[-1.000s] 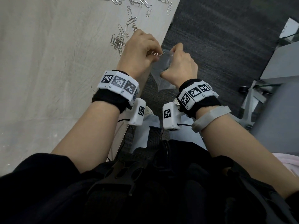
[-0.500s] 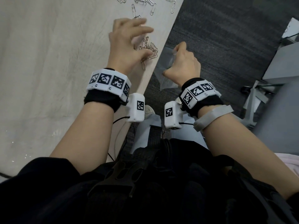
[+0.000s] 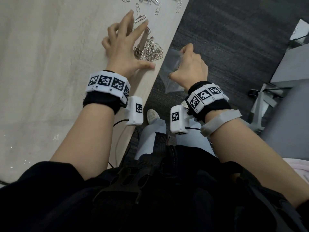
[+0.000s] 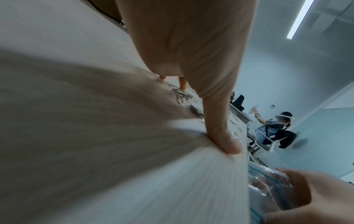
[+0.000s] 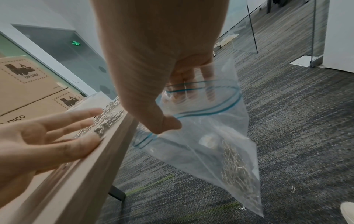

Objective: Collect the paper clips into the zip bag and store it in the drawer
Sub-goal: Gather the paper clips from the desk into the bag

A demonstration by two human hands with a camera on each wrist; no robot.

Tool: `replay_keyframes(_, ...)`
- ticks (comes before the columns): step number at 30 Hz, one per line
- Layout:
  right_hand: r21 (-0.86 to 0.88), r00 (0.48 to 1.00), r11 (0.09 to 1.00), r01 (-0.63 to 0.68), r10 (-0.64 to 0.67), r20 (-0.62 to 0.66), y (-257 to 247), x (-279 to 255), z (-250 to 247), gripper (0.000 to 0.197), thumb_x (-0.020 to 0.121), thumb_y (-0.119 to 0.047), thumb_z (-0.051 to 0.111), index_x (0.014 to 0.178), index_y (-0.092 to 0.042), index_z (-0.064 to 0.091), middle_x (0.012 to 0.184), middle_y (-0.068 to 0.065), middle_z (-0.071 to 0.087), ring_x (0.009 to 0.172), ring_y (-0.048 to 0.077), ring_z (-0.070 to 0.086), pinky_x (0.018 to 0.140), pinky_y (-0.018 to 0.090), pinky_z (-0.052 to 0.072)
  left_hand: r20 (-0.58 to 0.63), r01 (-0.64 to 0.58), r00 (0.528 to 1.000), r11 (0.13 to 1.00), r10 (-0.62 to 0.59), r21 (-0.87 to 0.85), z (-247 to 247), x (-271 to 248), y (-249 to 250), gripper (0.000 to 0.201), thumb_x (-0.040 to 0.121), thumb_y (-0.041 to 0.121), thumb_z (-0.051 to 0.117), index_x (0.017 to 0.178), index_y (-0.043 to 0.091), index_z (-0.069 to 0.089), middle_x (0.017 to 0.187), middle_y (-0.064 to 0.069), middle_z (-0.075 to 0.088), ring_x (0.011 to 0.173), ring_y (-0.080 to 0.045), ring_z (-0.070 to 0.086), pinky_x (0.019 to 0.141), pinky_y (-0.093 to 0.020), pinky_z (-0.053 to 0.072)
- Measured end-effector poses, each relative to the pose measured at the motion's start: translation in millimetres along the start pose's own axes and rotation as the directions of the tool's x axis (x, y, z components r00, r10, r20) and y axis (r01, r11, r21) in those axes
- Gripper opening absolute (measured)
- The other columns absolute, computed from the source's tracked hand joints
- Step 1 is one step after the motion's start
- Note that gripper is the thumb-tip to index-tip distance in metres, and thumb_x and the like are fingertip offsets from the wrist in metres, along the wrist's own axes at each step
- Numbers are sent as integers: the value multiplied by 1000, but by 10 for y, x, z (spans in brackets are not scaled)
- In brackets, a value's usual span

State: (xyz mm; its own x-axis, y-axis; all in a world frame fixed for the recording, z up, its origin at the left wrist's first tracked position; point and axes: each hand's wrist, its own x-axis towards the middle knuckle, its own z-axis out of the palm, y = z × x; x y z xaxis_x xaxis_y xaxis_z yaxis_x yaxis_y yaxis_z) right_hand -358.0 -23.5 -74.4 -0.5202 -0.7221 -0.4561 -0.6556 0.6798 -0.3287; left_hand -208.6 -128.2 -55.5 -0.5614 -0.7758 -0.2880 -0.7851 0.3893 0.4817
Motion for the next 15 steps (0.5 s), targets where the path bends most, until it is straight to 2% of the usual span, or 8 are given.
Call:
replay_keyframes(4, 6, 1000, 1000, -2, 2, -8, 10, 8, 10, 54, 75, -15, 69, 122, -10, 41, 111, 8, 63, 102, 31, 62, 74, 34, 41, -54, -15, 998, 1000, 14, -10, 14, 121, 58, 91, 54, 61, 75, 135, 35, 43, 144, 6, 34, 124, -27, 30, 100, -35, 31)
replay_keyframes(7, 8, 1000, 1000, -3, 3, -11, 10, 9, 17, 54, 75, -16, 69, 122, -11, 41, 112, 8, 63, 103, 31, 61, 75, 34, 42, -94, -47, 995, 996, 40, -75, 28, 160, 98, 73, 55, 53, 79, 121, 30, 58, 131, 3, 45, 119, -26, 36, 96, -33, 39)
replay_keyframes(12, 9, 1000, 1000, -4, 4, -6, 12, 16, 18, 55, 75, -17, 70, 122, -11, 42, 113, 9, 63, 105, 31, 61, 74, 34, 42, -100, -81, 993, 988, 68, -130, 58, 152, 130, 47, 61, 42, 80, 105, 31, 68, 122, 2, 50, 115, -21, 40, 84, -24, 39)
replay_keyframes(15, 7, 1000, 1000, -3, 3, -4, 11, 15, 14, 55, 75, -17, 70, 122, -10, 42, 113, 9, 63, 105, 32, 61, 73, 34, 41, -84, -99, 993, 985, 88, -142, 63, 143, 143, 42, 65, 37, 79, 106, 33, 68, 121, 3, 52, 114, -20, 41, 87, -27, 41)
